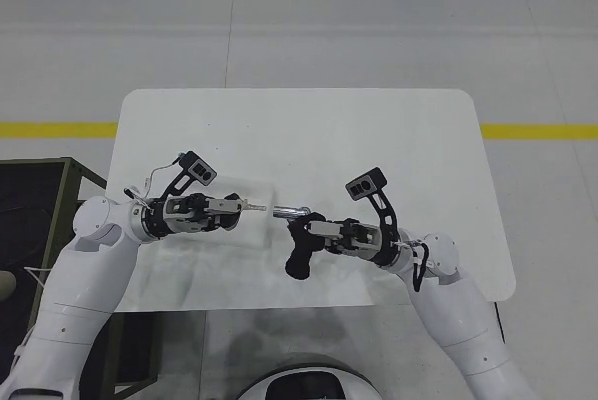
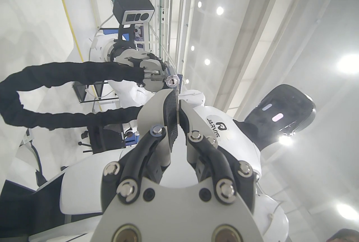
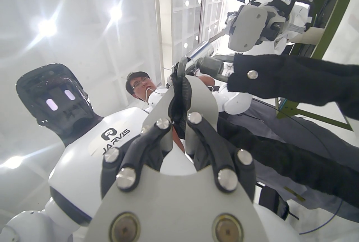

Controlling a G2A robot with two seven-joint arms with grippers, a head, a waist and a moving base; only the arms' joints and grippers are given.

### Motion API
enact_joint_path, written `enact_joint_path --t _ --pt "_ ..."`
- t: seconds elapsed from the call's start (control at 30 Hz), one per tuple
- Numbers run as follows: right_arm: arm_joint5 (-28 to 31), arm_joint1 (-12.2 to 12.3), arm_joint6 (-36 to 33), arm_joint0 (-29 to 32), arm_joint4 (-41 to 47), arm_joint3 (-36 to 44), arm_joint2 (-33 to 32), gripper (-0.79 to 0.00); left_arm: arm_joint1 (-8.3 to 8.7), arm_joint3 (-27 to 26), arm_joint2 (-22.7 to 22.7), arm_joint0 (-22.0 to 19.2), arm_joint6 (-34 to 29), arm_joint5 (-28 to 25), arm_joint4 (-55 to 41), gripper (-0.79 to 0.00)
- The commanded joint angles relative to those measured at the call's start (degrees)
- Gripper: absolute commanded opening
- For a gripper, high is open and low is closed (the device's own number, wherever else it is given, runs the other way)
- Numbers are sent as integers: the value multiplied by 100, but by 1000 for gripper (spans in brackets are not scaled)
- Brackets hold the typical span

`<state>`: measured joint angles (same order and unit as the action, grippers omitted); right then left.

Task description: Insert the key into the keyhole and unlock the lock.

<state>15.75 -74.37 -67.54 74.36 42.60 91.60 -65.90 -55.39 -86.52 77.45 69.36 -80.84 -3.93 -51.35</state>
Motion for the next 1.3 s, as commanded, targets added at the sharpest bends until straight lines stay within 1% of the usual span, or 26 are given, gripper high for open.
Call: enact_joint_path --t 0.0,0.17,0.37,0.77,1.27 --pt "-1 -4 -4 -4 -13 0 0 -785 -9 -34 9 2 -7 -45 50 -785" --pt "-30 -11 -8 -2 -71 -3 -8 -785 -24 -150 81 64 61 -264 299 -785" --pt "-14 -20 -43 -8 -92 -4 -22 -785 -42 -252 88 103 112 -169 469 -785" --pt "20 -34 -135 -19 -162 -30 -36 -785 -97 -283 120 123 190 -63 477 -785" --pt "-81 -49 -262 -13 -30 -87 -46 -785 -153 -327 87 131 -2 85 523 -785"
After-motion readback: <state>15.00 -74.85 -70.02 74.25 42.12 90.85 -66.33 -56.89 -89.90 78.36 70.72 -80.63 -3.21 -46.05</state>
